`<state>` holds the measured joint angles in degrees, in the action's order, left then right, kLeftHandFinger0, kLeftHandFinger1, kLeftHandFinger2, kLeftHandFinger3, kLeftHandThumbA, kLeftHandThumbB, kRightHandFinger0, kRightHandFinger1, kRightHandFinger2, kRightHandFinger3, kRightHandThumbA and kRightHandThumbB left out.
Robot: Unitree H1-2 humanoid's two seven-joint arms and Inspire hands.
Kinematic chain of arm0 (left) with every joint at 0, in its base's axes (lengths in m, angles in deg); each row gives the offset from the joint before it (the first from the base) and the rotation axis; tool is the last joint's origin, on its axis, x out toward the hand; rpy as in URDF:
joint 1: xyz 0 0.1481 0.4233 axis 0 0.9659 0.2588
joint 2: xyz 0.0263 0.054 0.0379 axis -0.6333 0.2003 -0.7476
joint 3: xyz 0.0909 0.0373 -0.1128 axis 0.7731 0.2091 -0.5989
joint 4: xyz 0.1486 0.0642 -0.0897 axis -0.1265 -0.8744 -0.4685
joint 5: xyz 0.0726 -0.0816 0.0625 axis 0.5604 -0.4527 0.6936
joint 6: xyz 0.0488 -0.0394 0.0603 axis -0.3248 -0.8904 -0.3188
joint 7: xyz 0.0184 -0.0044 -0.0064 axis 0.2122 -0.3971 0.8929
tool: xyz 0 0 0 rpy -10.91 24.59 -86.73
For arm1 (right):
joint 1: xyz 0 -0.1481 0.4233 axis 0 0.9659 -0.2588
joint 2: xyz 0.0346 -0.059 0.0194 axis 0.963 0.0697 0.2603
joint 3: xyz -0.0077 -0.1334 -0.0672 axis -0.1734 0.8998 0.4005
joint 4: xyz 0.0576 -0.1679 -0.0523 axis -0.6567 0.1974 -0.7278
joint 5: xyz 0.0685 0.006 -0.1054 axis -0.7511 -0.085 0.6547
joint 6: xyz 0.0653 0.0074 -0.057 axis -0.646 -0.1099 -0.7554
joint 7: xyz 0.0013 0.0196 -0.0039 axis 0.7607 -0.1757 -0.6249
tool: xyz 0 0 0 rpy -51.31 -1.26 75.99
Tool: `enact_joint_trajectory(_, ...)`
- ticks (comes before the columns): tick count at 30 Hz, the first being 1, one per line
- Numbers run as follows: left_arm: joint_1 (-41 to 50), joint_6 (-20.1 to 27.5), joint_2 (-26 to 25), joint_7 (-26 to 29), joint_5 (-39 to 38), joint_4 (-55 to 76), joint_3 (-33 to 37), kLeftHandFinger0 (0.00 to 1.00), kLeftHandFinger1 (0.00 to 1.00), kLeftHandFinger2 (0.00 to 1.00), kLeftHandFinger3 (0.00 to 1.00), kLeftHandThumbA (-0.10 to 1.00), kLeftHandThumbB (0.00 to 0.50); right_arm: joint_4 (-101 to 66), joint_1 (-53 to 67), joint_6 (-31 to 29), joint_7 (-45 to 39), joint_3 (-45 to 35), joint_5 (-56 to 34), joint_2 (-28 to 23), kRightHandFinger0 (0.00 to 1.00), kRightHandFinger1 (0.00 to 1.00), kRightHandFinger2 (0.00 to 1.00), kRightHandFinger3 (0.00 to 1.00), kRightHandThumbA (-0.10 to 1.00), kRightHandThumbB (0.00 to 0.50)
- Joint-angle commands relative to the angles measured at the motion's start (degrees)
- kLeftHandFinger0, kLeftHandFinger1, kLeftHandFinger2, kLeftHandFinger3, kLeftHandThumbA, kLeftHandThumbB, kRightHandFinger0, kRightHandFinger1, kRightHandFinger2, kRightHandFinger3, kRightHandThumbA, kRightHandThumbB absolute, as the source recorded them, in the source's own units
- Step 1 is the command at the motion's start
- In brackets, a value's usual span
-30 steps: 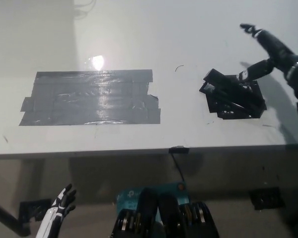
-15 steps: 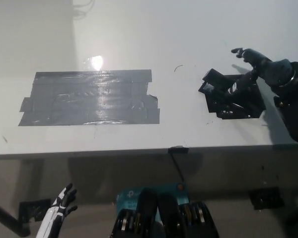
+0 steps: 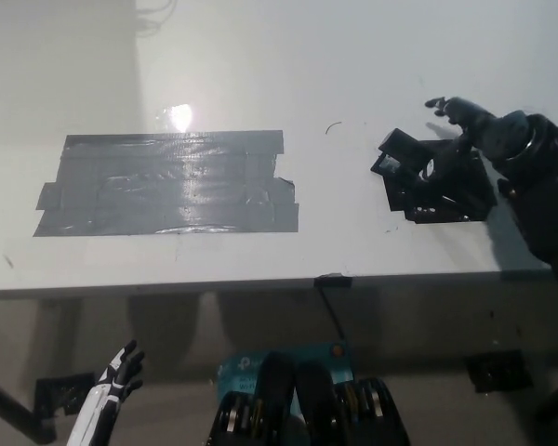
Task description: A stapler is kept on the black spot marked on the desk infront of the robot. The robot picks up the stapler using its right hand and passes it to a person
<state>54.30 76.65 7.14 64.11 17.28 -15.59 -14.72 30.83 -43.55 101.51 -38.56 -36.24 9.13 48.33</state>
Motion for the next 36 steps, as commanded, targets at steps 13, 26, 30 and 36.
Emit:
enact_joint_trajectory(13,-0.6,0.5,-0.4,-1.8,-1.3,1.6,-0.1,0.95,1.00,1.00,1.00,1.00,0.500,16.1,-5.6,-4.3,6.8,8.9,6.3,0.9,1.00,1.00,1.00,1.00,0.81,0.329)
enact_joint_trajectory(26,-1.1,-0.5,-0.7,-1.7,-0.4,1.8,0.2,1.00,1.00,1.00,1.00,1.00,0.500,6.7,1.1,-12.0,28.1,7.4,5.7,1.1,0.00,0.14,0.27,0.45,-0.10,0.210)
enact_joint_trajectory(30,-1.3,-0.7,-0.7,-2.0,-1.0,1.7,0.2,0.99,1.00,1.00,1.00,1.00,0.490,6.6,1.9,-13.7,30.3,6.0,5.3,1.2,0.02,0.36,0.55,0.38,-0.10,0.222)
enact_joint_trajectory(36,-1.7,-0.3,-1.0,-2.0,-0.4,1.5,0.4,0.94,1.00,1.00,1.00,1.00,0.475,7.2,3.4,-18.3,32.7,1.0,2.0,0.9,0.06,0.57,0.92,0.72,-0.10,0.196)
